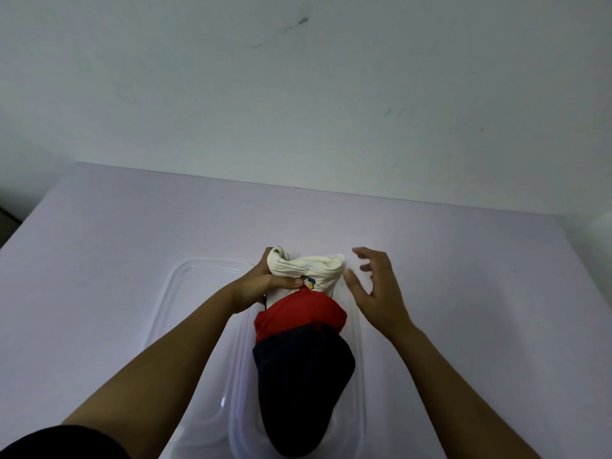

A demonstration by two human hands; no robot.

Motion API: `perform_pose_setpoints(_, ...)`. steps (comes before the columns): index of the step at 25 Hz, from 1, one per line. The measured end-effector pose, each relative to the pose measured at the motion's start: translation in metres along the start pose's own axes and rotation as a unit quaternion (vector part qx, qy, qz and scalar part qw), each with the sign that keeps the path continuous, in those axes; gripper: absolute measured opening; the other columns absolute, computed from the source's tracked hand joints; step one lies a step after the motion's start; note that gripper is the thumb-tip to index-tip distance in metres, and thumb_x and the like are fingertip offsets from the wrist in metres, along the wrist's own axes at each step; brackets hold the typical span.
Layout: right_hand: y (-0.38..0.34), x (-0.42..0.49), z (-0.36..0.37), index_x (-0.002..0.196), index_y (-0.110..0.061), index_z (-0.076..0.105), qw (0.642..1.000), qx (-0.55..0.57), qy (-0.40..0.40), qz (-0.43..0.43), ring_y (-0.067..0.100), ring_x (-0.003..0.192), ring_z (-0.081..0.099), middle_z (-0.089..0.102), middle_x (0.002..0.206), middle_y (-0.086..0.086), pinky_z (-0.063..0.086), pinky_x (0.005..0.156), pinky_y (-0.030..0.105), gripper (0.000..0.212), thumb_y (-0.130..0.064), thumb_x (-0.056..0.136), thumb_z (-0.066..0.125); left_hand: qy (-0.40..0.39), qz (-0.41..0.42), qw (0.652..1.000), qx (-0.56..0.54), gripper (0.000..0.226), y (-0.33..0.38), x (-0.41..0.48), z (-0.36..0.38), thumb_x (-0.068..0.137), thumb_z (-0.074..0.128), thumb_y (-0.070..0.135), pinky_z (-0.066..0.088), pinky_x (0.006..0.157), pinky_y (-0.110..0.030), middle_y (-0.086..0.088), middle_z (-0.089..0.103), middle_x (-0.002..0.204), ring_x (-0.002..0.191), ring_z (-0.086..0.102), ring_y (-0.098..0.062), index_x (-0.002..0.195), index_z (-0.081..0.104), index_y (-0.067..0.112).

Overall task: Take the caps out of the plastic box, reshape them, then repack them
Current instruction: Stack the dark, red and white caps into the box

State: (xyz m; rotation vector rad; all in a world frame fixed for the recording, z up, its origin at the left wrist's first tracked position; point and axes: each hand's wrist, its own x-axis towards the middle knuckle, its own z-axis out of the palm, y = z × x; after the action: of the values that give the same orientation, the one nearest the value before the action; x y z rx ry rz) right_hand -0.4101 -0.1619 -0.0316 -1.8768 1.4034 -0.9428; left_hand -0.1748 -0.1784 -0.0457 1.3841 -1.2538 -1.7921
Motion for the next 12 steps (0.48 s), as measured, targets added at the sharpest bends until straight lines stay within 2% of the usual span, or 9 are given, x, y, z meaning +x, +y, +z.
perform_pose_setpoints(2, 0.012, 0.007, 0.004, 0.132, -0.03, 0.044, 0.993, -0.088, -0.079, -0.02, 0.004, 0.124, 0.043, 0.047, 0.136, -0.009, 0.035, 0.102, 0.025, 0.045, -0.045, 0.09, 0.048, 0.007, -0.004, 1.0, 0.022, 0.072, 0.001, -0.001, 0.0, 0.072, 0.077, 0.022, 0.052, 0.066, -0.018, -0.006, 0.043, 0.129, 0.113, 0.05, -0.017, 0.127, 0.029, 0.024)
perform_pose_setpoints(3, 0.017, 0.01, 0.008, 0.131, -0.03, 0.046, 0.983, -0.137, -0.124, -0.017, 0.009, 0.124, 0.044, 0.047, 0.138, -0.007, 0.035, 0.101, 0.031, 0.048, -0.054, 0.089, 0.04, 0.008, -0.006, 0.999, 0.038, 0.084, 0.0, 0.0, 0.0, 0.077, 0.076, 0.022, 0.052, 0.079, -0.024, 0.0, 0.036, 0.136, 0.121, 0.045, -0.018, 0.139, 0.02, 0.03)
perform_pose_setpoints(5, 0.025, 0.016, 0.014, 0.12, -0.025, 0.055, 0.965, -0.214, -0.15, 0.002, 0.018, 0.111, 0.052, 0.056, 0.125, -0.003, 0.038, 0.086, 0.034, 0.056, -0.06, 0.086, 0.027, -0.001, -0.009, 0.997, 0.078, 0.095, -0.001, 0.0, 0.001, 0.085, 0.068, 0.028, 0.044, 0.099, -0.033, 0.006, 0.024, 0.141, 0.129, 0.038, -0.018, 0.148, -0.002, 0.037)
perform_pose_setpoints(6, 0.026, 0.02, 0.016, 0.115, -0.022, 0.056, 0.957, -0.25, -0.146, 0.011, 0.02, 0.103, 0.054, 0.059, 0.118, -0.001, 0.036, 0.08, 0.033, 0.055, -0.059, 0.088, 0.024, -0.005, -0.014, 0.995, 0.097, 0.091, -0.002, 0.001, 0.001, 0.087, 0.064, 0.034, 0.045, 0.098, -0.033, 0.007, 0.025, 0.14, 0.127, 0.041, -0.018, 0.148, -0.004, 0.039)
perform_pose_setpoints(7, 0.028, 0.022, 0.018, 0.113, -0.02, 0.055, 0.947, -0.287, -0.142, 0.019, 0.022, 0.099, 0.055, 0.061, 0.113, 0.0, 0.033, 0.076, 0.032, 0.052, -0.055, 0.091, 0.024, -0.008, -0.025, 0.993, 0.115, 0.081, -0.002, 0.001, 0.0, 0.088, 0.059, 0.04, 0.05, 0.091, -0.03, 0.006, 0.032, 0.137, 0.121, 0.048, -0.018, 0.147, 0.002, 0.039)
perform_pose_setpoints(9, 0.032, 0.023, 0.022, 0.113, -0.019, 0.054, 0.929, -0.339, -0.147, 0.017, 0.024, 0.096, 0.055, 0.063, 0.108, 0.002, 0.031, 0.074, 0.033, 0.043, -0.047, 0.095, 0.026, -0.012, -0.05, 0.983, 0.178, 0.059, 0.0, 0.004, -0.005, 0.086, 0.055, 0.054, 0.053, 0.075, -0.026, 0.002, 0.052, 0.122, 0.103, 0.059, -0.017, 0.136, 0.027, 0.037)
perform_pose_setpoints(10, 0.033, 0.024, 0.024, 0.112, -0.019, 0.054, 0.926, -0.342, -0.158, 0.014, 0.025, 0.095, 0.054, 0.064, 0.105, 0.002, 0.032, 0.073, 0.034, 0.04, -0.046, 0.097, 0.029, -0.008, -0.043, 0.968, 0.246, 0.052, -0.001, 0.006, -0.009, 0.084, 0.054, 0.059, 0.052, 0.074, -0.026, 0.0, 0.057, 0.112, 0.097, 0.059, -0.016, 0.126, 0.039, 0.033)
perform_pose_setpoints(12, 0.032, 0.028, 0.026, 0.109, -0.019, 0.055, 0.929, -0.316, -0.19, 0.023, 0.026, 0.094, 0.054, 0.066, 0.1, 0.003, 0.035, 0.074, 0.035, 0.036, -0.046, 0.097, 0.034, 0.009, 0.004, 0.912, 0.41, 0.045, -0.002, 0.011, -0.017, 0.082, 0.055, 0.061, 0.045, 0.072, -0.027, -0.004, 0.06, 0.099, 0.088, 0.056, -0.016, 0.102, 0.056, 0.021)
